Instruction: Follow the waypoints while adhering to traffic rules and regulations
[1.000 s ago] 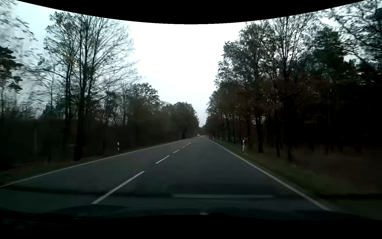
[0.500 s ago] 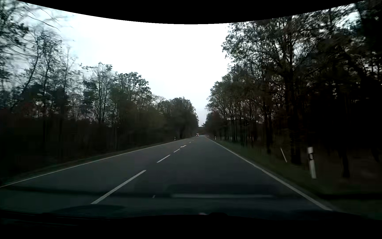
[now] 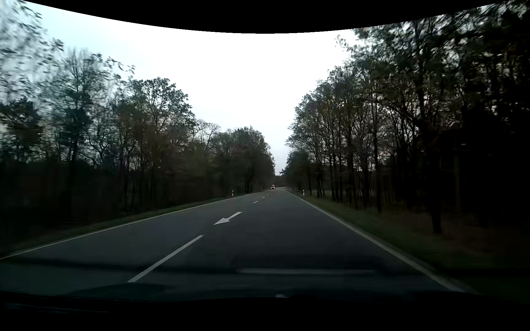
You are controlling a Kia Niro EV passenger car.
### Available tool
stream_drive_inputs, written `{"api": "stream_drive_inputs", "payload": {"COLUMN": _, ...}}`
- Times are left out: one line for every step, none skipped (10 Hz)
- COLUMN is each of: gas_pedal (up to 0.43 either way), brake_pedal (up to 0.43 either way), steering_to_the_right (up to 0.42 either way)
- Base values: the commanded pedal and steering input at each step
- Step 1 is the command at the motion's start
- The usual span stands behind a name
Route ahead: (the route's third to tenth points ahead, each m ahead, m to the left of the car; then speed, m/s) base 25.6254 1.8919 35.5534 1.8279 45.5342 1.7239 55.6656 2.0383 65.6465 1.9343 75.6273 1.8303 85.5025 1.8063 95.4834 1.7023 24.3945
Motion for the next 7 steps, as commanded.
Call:
{"api": "stream_drive_inputs", "payload": {"gas_pedal": 0.39, "brake_pedal": 0.0, "steering_to_the_right": 0.002}}
{"api": "stream_drive_inputs", "payload": {"gas_pedal": 0.39, "brake_pedal": 0.0, "steering_to_the_right": 0.002}}
{"api": "stream_drive_inputs", "payload": {"gas_pedal": 0.39, "brake_pedal": 0.0, "steering_to_the_right": 0.002}}
{"api": "stream_drive_inputs", "payload": {"gas_pedal": 0.39, "brake_pedal": 0.0, "steering_to_the_right": 0.002}}
{"api": "stream_drive_inputs", "payload": {"gas_pedal": 0.378, "brake_pedal": 0.0, "steering_to_the_right": 0.002}}
{"api": "stream_drive_inputs", "payload": {"gas_pedal": 0.378, "brake_pedal": 0.0, "steering_to_the_right": 0.002}}
{"api": "stream_drive_inputs", "payload": {"gas_pedal": 0.37, "brake_pedal": 0.0, "steering_to_the_right": 0.002}}
